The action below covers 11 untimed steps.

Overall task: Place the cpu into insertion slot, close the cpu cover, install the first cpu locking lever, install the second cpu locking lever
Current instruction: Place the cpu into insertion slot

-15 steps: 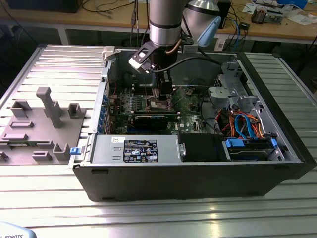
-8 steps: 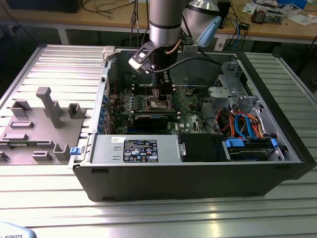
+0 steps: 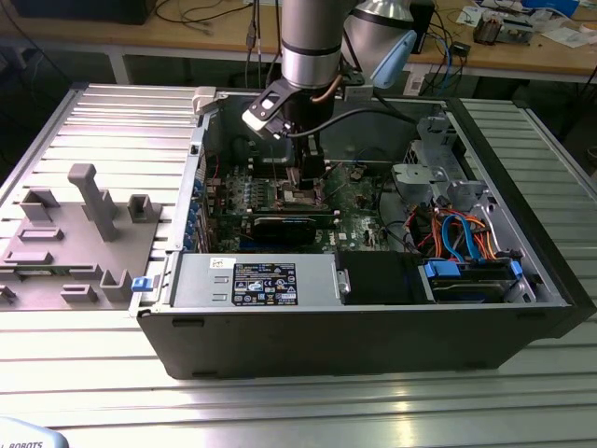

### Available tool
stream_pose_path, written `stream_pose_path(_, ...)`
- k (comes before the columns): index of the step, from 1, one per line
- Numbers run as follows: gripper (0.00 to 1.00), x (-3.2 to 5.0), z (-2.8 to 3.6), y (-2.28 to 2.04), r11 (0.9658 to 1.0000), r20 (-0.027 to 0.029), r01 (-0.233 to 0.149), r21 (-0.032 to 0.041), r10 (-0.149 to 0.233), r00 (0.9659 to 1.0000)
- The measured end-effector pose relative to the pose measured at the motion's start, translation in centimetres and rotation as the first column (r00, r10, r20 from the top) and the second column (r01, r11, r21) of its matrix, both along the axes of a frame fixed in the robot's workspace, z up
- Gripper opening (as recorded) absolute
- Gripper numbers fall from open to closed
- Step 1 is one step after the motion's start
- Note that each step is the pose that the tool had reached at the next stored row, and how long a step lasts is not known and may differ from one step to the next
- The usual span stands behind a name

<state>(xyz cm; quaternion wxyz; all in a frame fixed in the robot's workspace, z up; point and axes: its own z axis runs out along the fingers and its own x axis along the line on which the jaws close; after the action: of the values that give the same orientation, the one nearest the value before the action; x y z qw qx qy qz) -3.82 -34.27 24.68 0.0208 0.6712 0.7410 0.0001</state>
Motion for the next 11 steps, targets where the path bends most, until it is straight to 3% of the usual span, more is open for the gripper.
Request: stream_pose_path(11, 0.55, 0.00, -0.23, 0.00, 1.0000, 0.0000, 0.006, 0.0000, -0.006, 1.0000)
